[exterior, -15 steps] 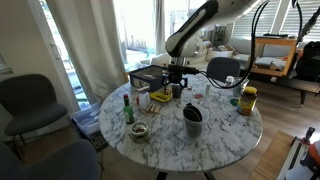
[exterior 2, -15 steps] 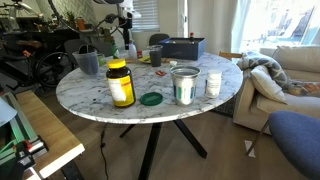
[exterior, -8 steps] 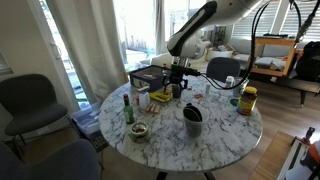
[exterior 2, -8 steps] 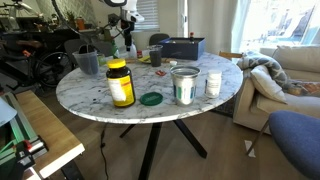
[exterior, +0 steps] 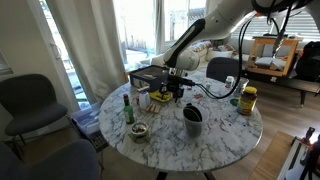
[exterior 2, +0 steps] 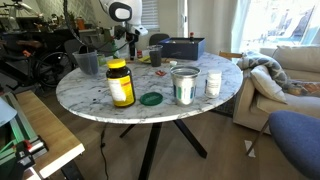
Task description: Pick up the wooden block on the table top and put it on the wooden block that is on top of the white bottle
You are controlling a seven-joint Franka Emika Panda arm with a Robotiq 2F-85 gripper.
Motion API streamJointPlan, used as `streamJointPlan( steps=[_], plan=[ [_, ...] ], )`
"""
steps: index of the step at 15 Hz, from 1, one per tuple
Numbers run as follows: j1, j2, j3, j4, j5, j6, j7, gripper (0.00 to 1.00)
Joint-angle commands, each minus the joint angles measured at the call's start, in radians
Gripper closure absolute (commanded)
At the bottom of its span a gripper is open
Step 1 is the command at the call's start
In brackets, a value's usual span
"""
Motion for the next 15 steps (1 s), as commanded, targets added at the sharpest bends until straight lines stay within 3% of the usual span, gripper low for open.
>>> streamJointPlan(
  steps=[1, 2, 3, 4, 6, 7, 8, 10, 11, 12, 15],
  plan=[
    [0.003, 0.08, 0.011, 0.084, 0.037, 0.03, -0.006, 0.13],
    [0.003, 0.102, 0.016, 0.111, 0.041, 0.026, -0.004, 0.14],
    [0.005, 0.118, 0.017, 0.13, 0.038, 0.02, -0.001, 0.23],
    [0.009, 0.139, 0.017, 0.152, 0.034, 0.013, 0.005, 0.2],
    [0.014, 0.167, 0.019, 0.182, 0.03, 0.014, 0.007, 0.29],
    [0.015, 0.179, 0.021, 0.196, 0.03, 0.012, 0.008, 0.27],
    [0.016, 0.19, 0.021, 0.209, 0.029, 0.011, 0.012, 0.35],
    [0.019, 0.211, 0.021, 0.231, 0.027, 0.009, 0.017, 0.35],
    [0.02, 0.218, 0.021, 0.24, 0.025, 0.008, 0.019, 0.42],
    [0.022, 0.224, 0.02, 0.247, 0.024, 0.007, 0.023, 0.38],
    [0.023, 0.234, 0.022, 0.262, 0.024, 0.008, 0.031, 0.41]
  ],
)
